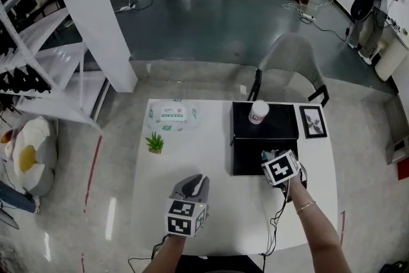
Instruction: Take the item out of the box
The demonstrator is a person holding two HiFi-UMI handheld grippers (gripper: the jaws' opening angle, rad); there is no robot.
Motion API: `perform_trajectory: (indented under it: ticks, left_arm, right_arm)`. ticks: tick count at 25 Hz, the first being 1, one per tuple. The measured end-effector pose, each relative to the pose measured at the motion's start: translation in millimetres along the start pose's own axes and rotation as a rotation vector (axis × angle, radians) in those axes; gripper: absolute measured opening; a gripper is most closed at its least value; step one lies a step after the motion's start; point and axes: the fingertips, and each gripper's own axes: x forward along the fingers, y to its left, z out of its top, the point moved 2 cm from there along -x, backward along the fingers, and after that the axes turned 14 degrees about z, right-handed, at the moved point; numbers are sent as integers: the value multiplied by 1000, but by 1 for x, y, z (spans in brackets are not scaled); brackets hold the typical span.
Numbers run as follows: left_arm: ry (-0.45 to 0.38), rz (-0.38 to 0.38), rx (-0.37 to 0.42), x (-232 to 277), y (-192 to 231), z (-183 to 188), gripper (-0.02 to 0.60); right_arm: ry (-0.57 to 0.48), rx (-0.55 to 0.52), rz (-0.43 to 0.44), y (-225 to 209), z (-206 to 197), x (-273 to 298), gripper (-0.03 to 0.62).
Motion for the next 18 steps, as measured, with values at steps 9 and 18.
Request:
perform_trajectory:
  ticks: [9, 18]
  left_arm:
    - [-2, -8, 6, 0, -2, 1, 37]
    - [-9, -9, 11, -1, -2, 3, 35]
  right_arm:
    - [8, -22, -42, 0, -1, 0, 172]
    - [-52, -53, -94, 0, 1, -6, 141]
